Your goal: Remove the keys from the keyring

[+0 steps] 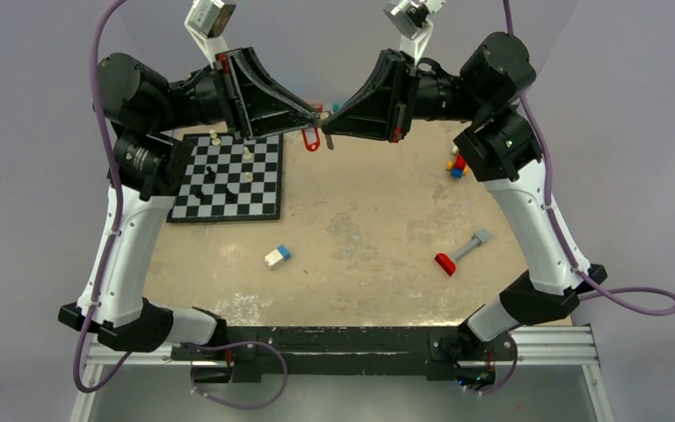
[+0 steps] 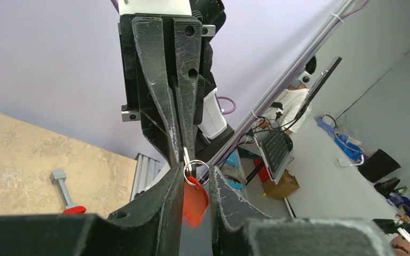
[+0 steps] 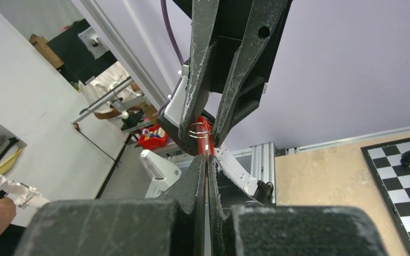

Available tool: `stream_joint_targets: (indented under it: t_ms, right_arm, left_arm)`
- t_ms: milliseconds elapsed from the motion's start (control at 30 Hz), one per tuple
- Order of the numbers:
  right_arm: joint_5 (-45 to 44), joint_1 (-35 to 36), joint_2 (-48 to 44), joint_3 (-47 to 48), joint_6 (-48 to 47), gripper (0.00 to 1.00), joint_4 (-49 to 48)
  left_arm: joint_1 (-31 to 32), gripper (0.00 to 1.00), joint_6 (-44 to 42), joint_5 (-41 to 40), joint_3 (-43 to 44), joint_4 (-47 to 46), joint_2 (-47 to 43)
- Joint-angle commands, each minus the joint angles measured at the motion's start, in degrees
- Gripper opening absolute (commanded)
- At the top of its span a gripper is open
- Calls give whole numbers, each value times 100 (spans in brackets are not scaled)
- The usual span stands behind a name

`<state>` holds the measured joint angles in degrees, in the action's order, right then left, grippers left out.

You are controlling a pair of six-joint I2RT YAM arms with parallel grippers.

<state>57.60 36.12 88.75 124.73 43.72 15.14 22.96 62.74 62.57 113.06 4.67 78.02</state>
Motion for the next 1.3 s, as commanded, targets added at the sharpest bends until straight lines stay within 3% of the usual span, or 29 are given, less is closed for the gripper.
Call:
stream_joint_targets:
  t_ms: [0, 733, 1267]
  right_arm:
    - [-116, 41, 42, 189, -119, 0, 44]
    - [-531, 179, 301, 964, -874, 0, 1246]
    - [-951, 387, 297, 918, -1303, 0, 1748]
  left_arm:
    - [9, 0, 174, -45, 185, -89, -129]
    - [7, 0, -79, -226, 776, 1258, 48]
    - [64, 0, -836, -287, 819, 2340, -1]
